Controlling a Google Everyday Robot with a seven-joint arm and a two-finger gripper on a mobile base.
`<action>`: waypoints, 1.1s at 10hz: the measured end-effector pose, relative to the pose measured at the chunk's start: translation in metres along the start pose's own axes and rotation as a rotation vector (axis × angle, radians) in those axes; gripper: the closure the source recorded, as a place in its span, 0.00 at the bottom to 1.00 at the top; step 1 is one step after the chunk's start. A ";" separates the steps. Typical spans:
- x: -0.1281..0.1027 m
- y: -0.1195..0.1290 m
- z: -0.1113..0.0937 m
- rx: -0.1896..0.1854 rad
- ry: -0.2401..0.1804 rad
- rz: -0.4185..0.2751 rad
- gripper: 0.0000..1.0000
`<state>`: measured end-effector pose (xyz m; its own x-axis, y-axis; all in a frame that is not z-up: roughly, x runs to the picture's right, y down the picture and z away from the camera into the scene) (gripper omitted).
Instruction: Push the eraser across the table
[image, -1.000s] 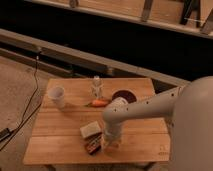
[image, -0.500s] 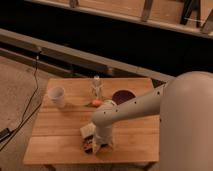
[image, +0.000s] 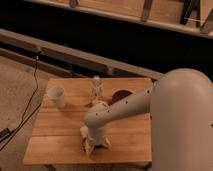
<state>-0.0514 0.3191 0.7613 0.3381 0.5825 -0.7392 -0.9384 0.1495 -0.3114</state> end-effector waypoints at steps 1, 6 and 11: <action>-0.004 -0.006 -0.004 0.017 -0.017 -0.006 0.35; -0.015 -0.028 -0.020 0.076 -0.073 -0.014 0.35; -0.002 -0.021 -0.022 0.089 -0.073 -0.014 0.35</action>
<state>-0.0308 0.2974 0.7567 0.3480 0.6364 -0.6884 -0.9374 0.2260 -0.2649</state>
